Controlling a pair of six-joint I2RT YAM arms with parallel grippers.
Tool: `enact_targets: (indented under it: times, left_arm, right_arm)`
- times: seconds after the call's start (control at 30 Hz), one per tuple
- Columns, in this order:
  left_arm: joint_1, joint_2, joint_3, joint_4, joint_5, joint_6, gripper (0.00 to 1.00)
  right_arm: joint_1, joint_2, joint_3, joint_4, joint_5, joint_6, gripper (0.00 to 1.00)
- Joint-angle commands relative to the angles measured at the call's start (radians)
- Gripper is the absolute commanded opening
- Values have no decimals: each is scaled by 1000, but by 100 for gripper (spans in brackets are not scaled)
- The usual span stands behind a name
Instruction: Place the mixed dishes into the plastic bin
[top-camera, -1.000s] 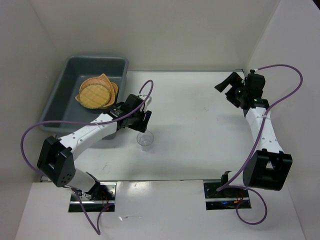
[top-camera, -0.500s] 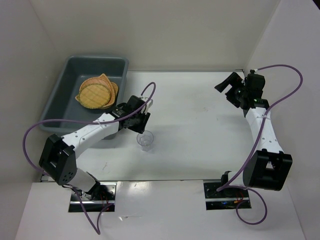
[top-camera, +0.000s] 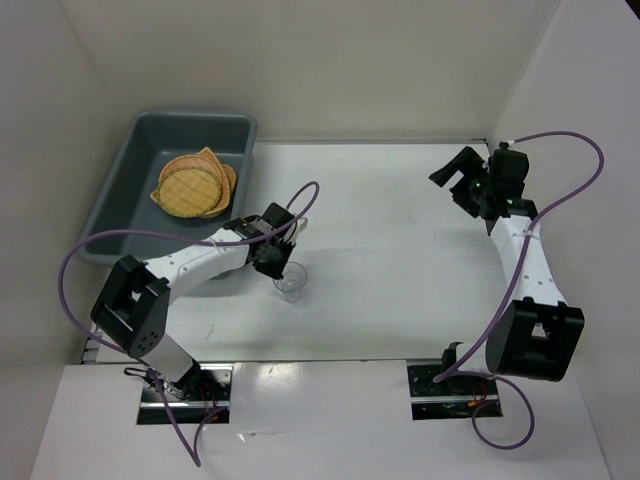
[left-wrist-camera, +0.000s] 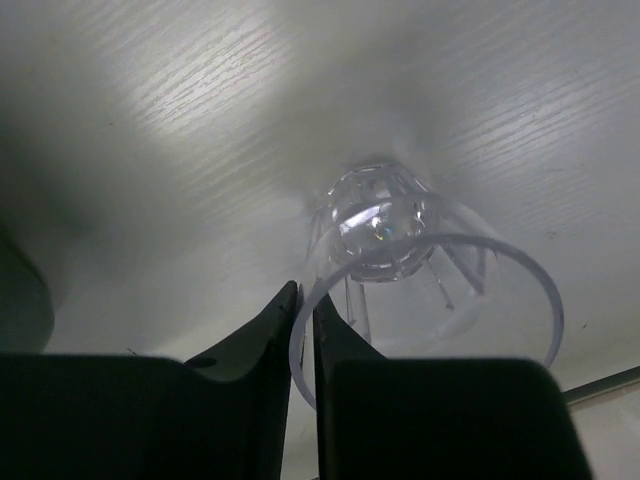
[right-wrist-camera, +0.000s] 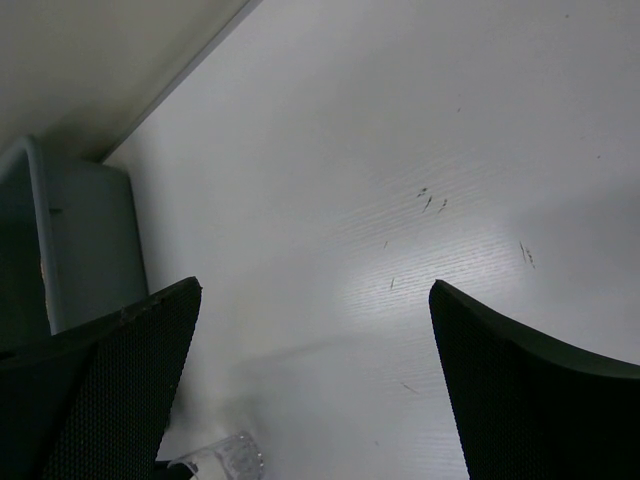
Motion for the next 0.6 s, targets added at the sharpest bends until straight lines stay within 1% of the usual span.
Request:
enact_targets:
  times: [0.0,0.1,0.2,0.27,0.33,0.37,0.4,0.43,0.47,0.5,0.53,0.57]
  left_arm:
    - [-3,-5,14,10,24,10,15]
    - [-3,-5,69,10,68,10,6]
    - [-3,-5,143,-3,132,1,5]
    - [-3,-5,233,-3,143,-23,3]
    - [-3,-26,291,36,105,-66,2]
    - [-3,-26,349,48,79,-82,0]
    - [8,-39,374,71,36,-94,0]
    - [24,-49,399,83,24,-120,0]
    - [65,-49,422,83,1,-137,0]
    - [86,-49,463,83,-78,-148,0]
    - [107,-58,482,83,-128,-163,0]
    - [151,-71,495,83,-181,-163,0]
  right_arm:
    - [-5,-8,-6,40,11,-7,100]
    - [-5,-8,-6,49,11,-7,100]
    - [-5,-8,-6,49,11,-7,100]
    - [-5,-8,-6,49,11,-7,100]
    - [-5,-8,-15,49,11,-7,100]
    - [-5,-8,-15,49,11,-7,100]
    - [-5,-8,-15,49,11,-7,100]
    - [-5,-8,-15,58,11,-7,100]
    - [-5,-8,-15,59,11,-7,100]
    - [-5,-8,-15,59,11,-7,100]
    - [-5,-8,-15,59,11,-7,100]
    - [-5,-17,-24,59,11,-7,100]
